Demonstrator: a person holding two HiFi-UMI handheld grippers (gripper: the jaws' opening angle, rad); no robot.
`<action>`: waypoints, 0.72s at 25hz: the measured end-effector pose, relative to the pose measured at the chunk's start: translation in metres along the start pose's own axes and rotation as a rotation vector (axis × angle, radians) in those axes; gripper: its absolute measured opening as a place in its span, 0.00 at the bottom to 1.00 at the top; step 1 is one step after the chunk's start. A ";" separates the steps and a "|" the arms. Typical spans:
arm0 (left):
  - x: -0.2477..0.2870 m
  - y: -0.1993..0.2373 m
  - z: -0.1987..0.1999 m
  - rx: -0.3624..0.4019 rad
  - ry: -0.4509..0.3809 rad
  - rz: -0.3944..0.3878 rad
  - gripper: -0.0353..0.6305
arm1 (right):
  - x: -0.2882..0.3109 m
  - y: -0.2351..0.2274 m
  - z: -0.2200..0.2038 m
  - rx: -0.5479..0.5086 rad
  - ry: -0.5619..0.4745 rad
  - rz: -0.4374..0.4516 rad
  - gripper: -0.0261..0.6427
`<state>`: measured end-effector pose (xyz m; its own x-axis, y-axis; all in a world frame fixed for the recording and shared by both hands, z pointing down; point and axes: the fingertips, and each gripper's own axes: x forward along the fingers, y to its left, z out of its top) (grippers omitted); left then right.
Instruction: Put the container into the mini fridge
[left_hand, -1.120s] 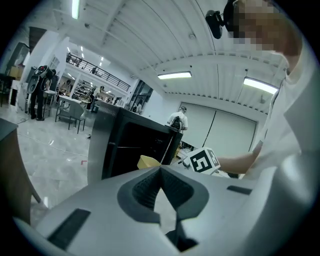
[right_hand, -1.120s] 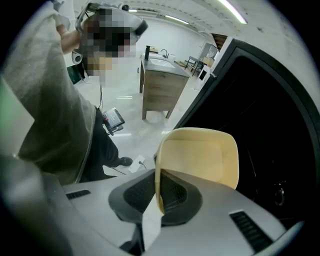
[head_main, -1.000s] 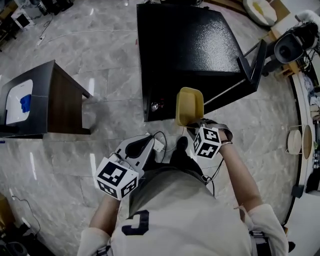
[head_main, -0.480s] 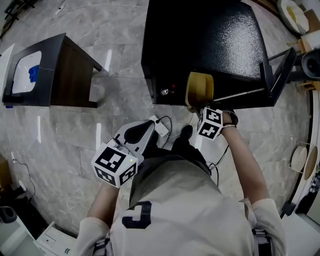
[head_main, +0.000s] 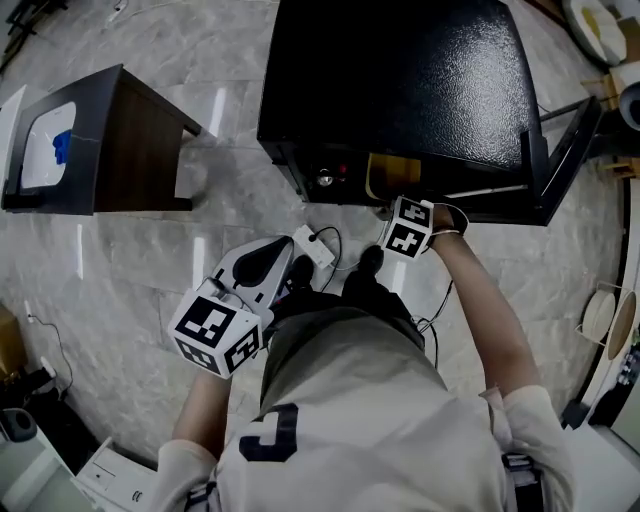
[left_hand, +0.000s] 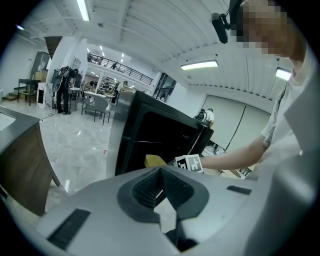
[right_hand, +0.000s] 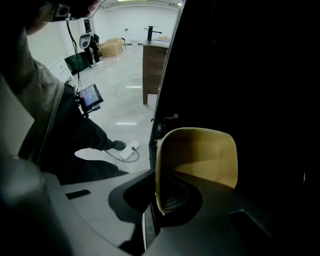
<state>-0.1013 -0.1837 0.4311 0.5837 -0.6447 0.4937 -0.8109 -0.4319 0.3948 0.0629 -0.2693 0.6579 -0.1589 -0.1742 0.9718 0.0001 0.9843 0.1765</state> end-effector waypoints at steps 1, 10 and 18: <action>0.002 -0.001 0.000 0.000 0.004 -0.004 0.14 | 0.004 -0.002 -0.002 0.001 0.007 -0.001 0.09; 0.013 -0.003 -0.008 -0.009 0.038 -0.050 0.14 | 0.036 -0.029 -0.020 -0.022 0.091 -0.038 0.09; 0.011 0.001 -0.015 -0.030 0.053 -0.058 0.14 | 0.048 -0.050 -0.031 -0.033 0.143 -0.059 0.09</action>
<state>-0.0950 -0.1821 0.4490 0.6313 -0.5848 0.5094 -0.7748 -0.4476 0.4464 0.0859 -0.3276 0.7003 -0.0178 -0.2365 0.9715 0.0281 0.9711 0.2369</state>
